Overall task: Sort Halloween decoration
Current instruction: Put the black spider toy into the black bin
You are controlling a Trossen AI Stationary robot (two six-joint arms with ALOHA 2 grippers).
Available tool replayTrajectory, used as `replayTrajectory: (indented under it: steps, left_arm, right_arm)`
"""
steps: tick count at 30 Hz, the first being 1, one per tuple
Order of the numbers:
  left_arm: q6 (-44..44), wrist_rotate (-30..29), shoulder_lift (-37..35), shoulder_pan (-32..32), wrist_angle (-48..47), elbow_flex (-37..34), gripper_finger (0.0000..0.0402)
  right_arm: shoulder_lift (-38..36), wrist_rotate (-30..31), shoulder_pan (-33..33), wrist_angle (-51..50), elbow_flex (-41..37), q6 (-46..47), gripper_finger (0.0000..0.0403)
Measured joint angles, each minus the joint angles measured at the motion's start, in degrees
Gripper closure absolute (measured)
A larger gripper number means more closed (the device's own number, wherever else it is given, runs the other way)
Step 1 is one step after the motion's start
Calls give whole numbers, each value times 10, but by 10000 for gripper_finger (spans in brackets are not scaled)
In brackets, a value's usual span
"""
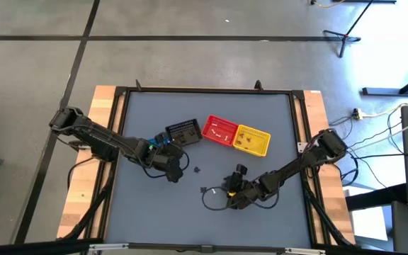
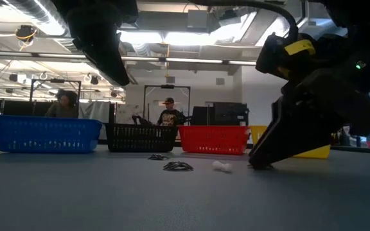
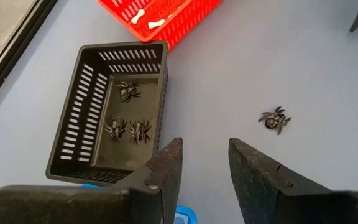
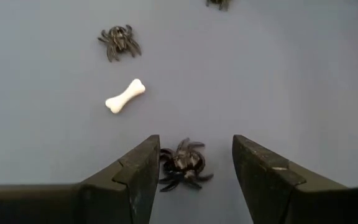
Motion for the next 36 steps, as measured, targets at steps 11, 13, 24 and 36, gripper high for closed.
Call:
replayTrajectory:
  steps: [11,13,24,36]
  left_arm:
    - [0,0,0,0,2,0,279]
    - [0,0,0,0,3,0,279]
    - [0,0,0,0,6,0,279]
    - [0,0,0,0,6,0,279]
  right_arm:
    - [-30,-33,0,3,0,-28,203]
    - [-28,-52,0,-5,0,-30,203]
    - [-2,-63,1,-12,2,-30,203]
    - [-1,-69,0,-22,3,-21,283]
